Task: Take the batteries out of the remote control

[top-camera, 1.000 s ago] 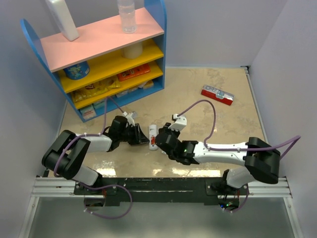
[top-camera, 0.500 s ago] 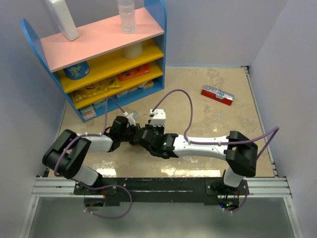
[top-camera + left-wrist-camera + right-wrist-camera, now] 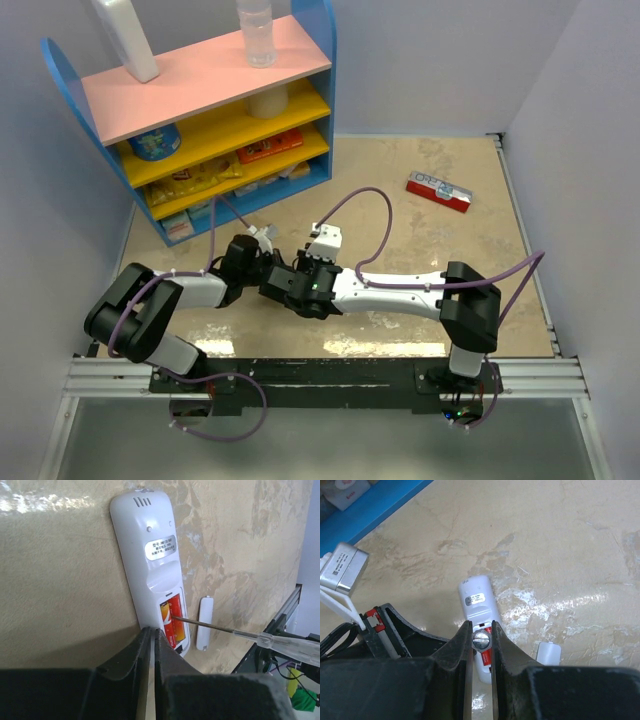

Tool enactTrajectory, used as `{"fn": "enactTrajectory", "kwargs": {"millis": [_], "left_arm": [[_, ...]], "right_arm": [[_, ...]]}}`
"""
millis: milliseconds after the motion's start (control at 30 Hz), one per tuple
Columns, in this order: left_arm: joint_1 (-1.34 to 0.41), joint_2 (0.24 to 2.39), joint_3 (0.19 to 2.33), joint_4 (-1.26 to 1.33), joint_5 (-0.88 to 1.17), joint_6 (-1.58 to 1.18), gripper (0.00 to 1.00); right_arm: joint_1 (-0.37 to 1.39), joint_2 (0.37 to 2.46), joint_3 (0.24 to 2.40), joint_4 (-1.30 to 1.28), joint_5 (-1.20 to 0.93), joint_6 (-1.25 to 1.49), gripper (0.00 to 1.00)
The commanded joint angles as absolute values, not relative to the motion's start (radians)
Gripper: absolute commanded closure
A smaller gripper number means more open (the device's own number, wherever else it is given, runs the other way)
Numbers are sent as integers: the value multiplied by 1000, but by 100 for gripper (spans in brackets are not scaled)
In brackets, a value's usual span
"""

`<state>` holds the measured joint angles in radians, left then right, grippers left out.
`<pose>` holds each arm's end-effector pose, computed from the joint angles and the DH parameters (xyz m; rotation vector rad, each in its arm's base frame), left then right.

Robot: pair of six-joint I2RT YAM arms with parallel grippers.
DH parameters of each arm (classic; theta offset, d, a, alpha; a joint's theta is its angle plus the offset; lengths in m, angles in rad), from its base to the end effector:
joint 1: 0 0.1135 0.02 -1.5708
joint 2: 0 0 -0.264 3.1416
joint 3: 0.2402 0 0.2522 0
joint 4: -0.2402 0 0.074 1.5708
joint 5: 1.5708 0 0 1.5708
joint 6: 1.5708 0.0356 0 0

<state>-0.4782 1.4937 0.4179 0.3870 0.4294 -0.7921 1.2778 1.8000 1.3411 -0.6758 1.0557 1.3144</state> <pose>0.2160 -0.1286 0.1221 -0.1334 2.4512 -1.1125 0.1350 0.3403 0.2329 0.2977 2.0136 0.1113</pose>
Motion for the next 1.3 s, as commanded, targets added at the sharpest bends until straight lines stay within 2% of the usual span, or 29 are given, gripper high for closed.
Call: {"fn": "enactTrajectory", "kwargs": {"millis": [0, 200, 433, 600, 900, 1267], "left_arm": [[-482, 1496, 394, 341, 370, -769, 89], [-485, 1497, 393, 345, 367, -767, 89], [-503, 1517, 394, 385, 388, -770, 89], [-511, 1508, 396, 394, 387, -762, 89], [-515, 1505, 410, 381, 382, -759, 87], [-515, 1422, 560, 166, 264, -696, 83]], "right_arm": [[1304, 1914, 1304, -735, 747, 1549, 100], [1316, 1985, 1426, -846, 724, 1617, 100], [1318, 1987, 1431, -773, 670, 1606, 100], [1316, 1867, 1238, -524, 647, 1546, 100], [1287, 1734, 964, -324, 630, 1502, 100], [1255, 1641, 861, -236, 621, 1431, 100]]}}
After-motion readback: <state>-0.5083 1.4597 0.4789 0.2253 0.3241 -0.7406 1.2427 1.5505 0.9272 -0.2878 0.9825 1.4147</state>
